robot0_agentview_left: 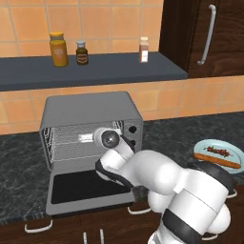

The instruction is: Pick up the kebab skewer and baguette bread, and place them inside the toaster oven. Close the toaster oven door and start by setting the timer.

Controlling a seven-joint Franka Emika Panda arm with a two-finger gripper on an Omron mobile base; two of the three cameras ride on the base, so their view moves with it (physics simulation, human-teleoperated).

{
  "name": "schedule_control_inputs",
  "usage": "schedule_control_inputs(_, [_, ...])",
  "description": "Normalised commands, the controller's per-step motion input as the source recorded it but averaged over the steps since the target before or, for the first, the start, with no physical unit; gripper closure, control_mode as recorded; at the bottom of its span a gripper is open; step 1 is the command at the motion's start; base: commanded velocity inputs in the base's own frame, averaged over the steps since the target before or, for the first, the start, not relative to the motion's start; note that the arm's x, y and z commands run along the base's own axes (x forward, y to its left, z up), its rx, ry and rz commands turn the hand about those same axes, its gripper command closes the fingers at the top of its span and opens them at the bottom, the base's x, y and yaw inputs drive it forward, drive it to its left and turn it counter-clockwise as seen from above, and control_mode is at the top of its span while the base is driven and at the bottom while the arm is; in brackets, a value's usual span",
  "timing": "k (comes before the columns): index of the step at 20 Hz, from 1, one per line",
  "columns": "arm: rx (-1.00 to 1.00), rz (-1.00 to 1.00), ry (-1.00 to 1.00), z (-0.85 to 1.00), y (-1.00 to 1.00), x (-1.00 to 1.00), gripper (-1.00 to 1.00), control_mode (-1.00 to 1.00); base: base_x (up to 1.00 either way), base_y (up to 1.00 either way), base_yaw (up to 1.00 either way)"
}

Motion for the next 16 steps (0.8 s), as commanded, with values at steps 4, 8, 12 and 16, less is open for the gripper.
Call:
schedule_control_inputs(4, [0.03, 0.0, 0.0, -0.38, 0.0, -0.41, -1.0, -1.0, 0.0, 0.0, 0.0])
schedule_control_inputs(8, [0.03, 0.0, 0.0, -0.58, 0.0, -0.76, -1.0, -1.0, 0.0, 0.0, 0.0])
schedule_control_inputs(12, [0.0, 0.0, 0.0, -0.58, 0.0, -0.72, -1.0, -1.0, 0.0, 0.0, 0.0])
schedule_control_inputs(16, [0.0, 0.0, 0.04, -0.58, 0.0, -0.65, -1.0, -1.0, 0.0, 0.0, 0.0])
